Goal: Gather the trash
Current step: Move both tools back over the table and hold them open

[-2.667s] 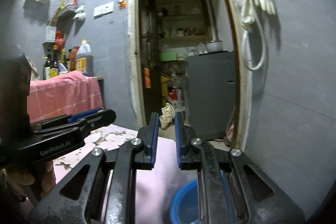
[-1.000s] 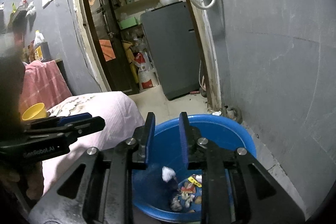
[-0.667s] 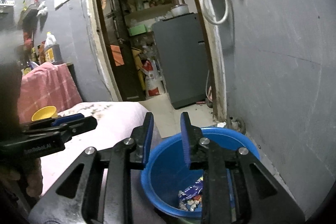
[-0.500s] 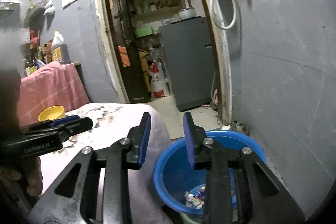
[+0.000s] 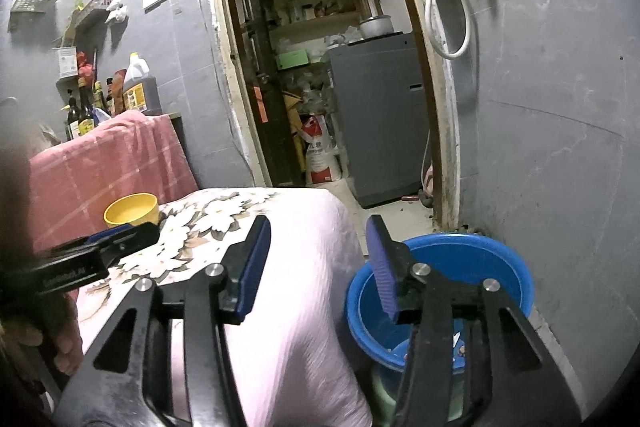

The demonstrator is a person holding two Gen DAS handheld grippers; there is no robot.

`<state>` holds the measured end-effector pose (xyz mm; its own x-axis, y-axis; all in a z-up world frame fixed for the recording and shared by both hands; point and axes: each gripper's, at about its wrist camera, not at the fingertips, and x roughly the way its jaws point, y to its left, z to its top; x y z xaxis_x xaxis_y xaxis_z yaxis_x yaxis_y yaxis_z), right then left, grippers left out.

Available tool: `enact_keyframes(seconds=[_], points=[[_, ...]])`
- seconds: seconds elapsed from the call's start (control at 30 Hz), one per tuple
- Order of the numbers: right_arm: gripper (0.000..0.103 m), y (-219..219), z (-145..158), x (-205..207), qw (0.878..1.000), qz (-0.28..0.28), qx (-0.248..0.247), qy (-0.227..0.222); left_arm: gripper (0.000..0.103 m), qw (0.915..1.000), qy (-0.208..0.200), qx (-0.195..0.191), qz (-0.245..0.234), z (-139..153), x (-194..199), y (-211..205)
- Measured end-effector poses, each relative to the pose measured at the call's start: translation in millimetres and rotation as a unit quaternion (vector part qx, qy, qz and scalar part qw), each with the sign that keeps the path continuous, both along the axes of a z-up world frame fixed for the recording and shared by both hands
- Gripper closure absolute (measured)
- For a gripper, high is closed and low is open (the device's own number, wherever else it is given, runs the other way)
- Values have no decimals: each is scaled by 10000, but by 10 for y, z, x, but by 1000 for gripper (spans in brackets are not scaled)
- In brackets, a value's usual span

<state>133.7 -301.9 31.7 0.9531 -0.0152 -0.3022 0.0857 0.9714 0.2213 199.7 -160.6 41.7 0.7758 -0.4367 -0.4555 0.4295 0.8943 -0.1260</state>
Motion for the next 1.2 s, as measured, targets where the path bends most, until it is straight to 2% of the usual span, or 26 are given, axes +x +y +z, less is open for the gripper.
enact_keyframes(seconds=[0.2,0.33,0.47,0.57,0.63,0.73,1.03,1.2], points=[[21,93,-4,-81,10000,-2,-16,-8,39,9998,-19,-74,165,-51,-164,177],[13,177,-20,-166,10000,-16,-2,-63,29,9995,-124,-130,272,-47,-259,277],[7,261,-23,-250,9999,-8,-30,-148,25,9987,-260,-152,400,-43,-392,371],[0,310,-31,-325,9996,70,29,-263,16,9980,-325,-202,512,-69,-486,463],[0,358,-43,-393,9994,80,35,-348,9,9969,-412,-222,627,-78,-560,523],[0,416,-62,-461,9991,109,55,-414,5,9950,-501,-272,819,-117,-667,654],[0,665,-57,-634,9982,182,-49,-563,3,9891,-748,-280,1235,-162,-944,948],[0,835,-67,-723,9978,256,-136,-591,3,9860,-908,-164,1388,-196,-1104,1068]])
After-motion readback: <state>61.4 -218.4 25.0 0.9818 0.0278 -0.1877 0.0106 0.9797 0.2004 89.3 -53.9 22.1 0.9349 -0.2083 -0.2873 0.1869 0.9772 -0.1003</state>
